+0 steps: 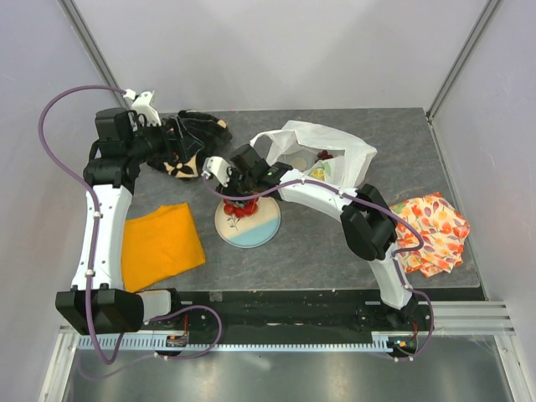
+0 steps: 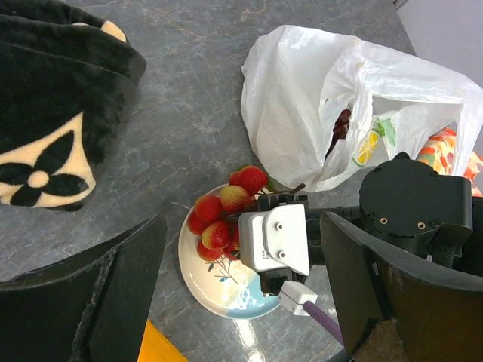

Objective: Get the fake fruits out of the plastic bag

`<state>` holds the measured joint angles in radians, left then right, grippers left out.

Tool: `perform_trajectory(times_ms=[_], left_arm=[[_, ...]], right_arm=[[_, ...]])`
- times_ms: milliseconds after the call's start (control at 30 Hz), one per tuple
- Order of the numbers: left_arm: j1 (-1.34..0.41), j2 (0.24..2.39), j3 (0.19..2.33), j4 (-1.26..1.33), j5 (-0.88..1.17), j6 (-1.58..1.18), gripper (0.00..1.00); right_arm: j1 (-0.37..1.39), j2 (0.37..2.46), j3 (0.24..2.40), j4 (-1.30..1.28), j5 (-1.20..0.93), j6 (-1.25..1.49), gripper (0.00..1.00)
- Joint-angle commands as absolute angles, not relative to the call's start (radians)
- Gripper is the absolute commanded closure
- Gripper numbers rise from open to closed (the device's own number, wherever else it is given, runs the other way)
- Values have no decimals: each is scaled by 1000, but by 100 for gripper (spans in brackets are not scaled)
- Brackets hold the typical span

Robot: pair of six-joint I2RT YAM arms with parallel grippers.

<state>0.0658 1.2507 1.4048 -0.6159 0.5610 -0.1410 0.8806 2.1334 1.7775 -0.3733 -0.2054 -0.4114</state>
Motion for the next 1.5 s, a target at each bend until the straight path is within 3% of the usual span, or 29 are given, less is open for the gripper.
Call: perform_trajectory(times_ms=[0, 67, 300, 633, 800, 967, 1067, 1167, 1300, 1367, 1400, 1467], left_arm=[[66, 1266, 1419, -565, 592, -170, 11], [66, 1267, 1422, -563, 594, -172, 11], [66, 1276, 1465, -555, 589, -186, 8], [66, 1315, 1581, -548, 483, -233, 6], [48, 1400, 1580, -528, 626, -285, 5], [-99, 1468, 1572, -529, 661, -203, 5], [-192, 1517, 1583, -538, 675, -180, 5], [-282, 1583, 1614, -540, 670, -164, 5], [-379, 1692, 1670, -590, 458, -118, 3], [-391, 1744, 1709, -618, 440, -114, 10], [-393, 1746, 1712, -621, 442, -112, 22], [-397, 1726, 1700, -629, 445, -77, 36]], right_arm=[[882, 2100, 1825, -356, -219, -373, 45], [882, 2097, 1830, -360, -219, -371, 44], [881, 2051, 1916, -331, -268, -299, 25], [810, 1861, 2014, -426, -350, -114, 16], [663, 1708, 1889, -481, -269, -92, 21], [529, 1651, 1741, -544, -167, -135, 39], [480, 1626, 1649, -543, -124, -166, 44], [459, 1623, 1568, -528, -95, -184, 46], [433, 1637, 1522, -528, -90, -195, 47], [433, 1667, 1500, -534, -75, -242, 49], [427, 1680, 1494, -534, -27, -255, 50], [408, 1712, 1482, -552, -17, -270, 52]])
